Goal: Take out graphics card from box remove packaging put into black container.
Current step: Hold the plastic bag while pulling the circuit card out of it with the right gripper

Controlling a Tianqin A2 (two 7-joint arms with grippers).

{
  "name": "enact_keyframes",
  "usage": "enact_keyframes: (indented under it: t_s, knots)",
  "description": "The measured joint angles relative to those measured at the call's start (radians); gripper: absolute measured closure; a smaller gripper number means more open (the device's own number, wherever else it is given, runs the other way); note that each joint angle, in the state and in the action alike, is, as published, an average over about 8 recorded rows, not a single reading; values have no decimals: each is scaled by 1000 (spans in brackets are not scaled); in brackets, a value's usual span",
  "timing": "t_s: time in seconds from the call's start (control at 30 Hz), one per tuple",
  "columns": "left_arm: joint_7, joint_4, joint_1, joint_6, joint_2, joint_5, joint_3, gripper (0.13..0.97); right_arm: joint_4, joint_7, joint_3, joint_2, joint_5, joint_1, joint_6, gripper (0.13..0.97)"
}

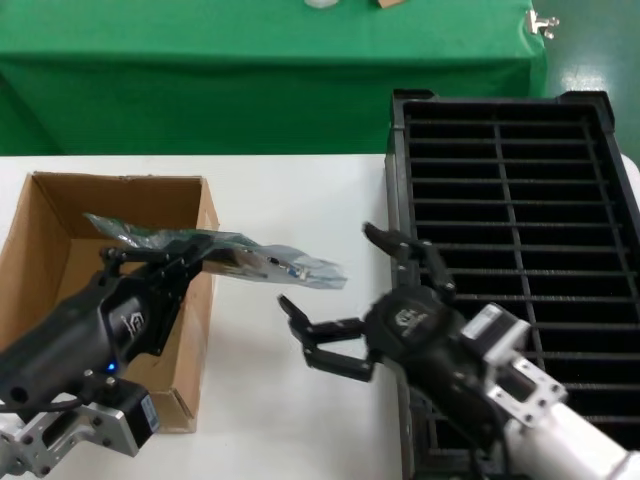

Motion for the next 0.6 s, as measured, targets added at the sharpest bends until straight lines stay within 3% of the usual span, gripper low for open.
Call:
enact_keyframes:
  t_s: [0.2,0.33,0.6]
  knots:
    - [-3,0,0,-3,-3,1,3,958,-14,108,-48,-58,-174,46,52,313]
    - [-4,0,-1,-5,-4,2,4,958,16,183,-34,-81,-286,27,47,408]
    - [-7,0,-1,-7,-7,3,6,958,130,281,63,30,-339,-65,-13,582]
